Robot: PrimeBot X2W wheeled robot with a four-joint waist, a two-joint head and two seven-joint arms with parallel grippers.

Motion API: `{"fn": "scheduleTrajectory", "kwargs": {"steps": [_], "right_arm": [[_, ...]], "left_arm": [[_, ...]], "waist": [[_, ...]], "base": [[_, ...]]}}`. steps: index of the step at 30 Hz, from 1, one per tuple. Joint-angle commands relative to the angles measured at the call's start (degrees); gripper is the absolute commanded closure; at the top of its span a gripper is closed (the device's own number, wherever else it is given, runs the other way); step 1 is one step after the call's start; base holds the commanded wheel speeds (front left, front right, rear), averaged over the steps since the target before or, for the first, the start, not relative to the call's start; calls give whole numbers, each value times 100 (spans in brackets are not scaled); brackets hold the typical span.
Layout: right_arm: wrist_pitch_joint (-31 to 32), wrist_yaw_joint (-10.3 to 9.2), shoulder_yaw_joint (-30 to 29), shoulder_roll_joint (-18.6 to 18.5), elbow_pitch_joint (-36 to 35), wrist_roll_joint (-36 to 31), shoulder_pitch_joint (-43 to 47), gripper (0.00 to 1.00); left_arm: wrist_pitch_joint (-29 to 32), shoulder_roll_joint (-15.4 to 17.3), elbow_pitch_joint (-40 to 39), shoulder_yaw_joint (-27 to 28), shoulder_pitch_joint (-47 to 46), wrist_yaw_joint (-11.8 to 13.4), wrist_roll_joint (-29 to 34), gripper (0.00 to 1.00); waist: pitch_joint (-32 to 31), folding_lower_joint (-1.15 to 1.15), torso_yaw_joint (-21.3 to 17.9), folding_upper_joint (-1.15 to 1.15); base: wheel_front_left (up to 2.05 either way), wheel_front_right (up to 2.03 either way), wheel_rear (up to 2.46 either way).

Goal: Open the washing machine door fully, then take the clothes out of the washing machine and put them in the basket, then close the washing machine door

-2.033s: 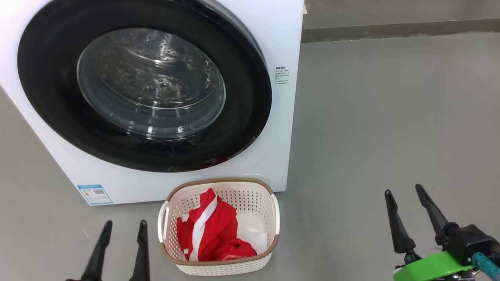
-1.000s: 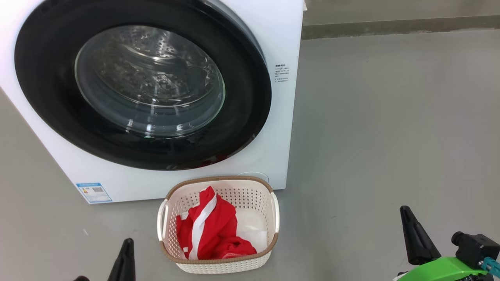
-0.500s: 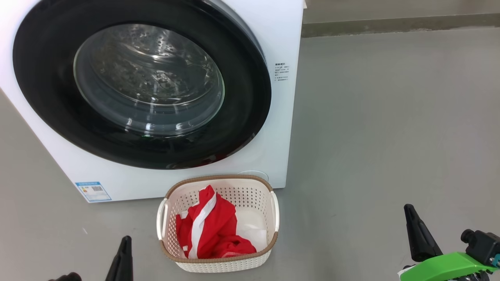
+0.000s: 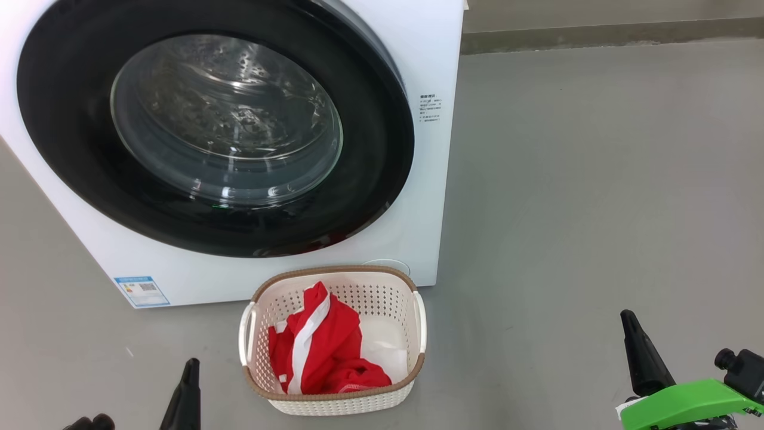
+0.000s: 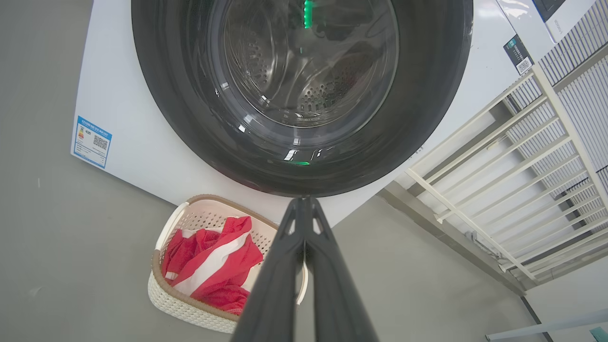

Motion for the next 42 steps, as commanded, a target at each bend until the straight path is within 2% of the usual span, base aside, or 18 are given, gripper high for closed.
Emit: {"fn": "scheduleTrajectory", "kwargs": {"steps": [1,42], "right_arm": [[41,-8,15,-83,-121,209,-329,100],[715,-15,-82,-120,-30,2829,-619,100]], "left_arm": [[45,27,-92,134,-256,-41,-215,100],[703,19,253,373,-650,-248,-2836,100]], "waist": [[4,-1,0,0],[90,-1,-12,0]], "base": [[0,0,0],[0,0,0]]}}
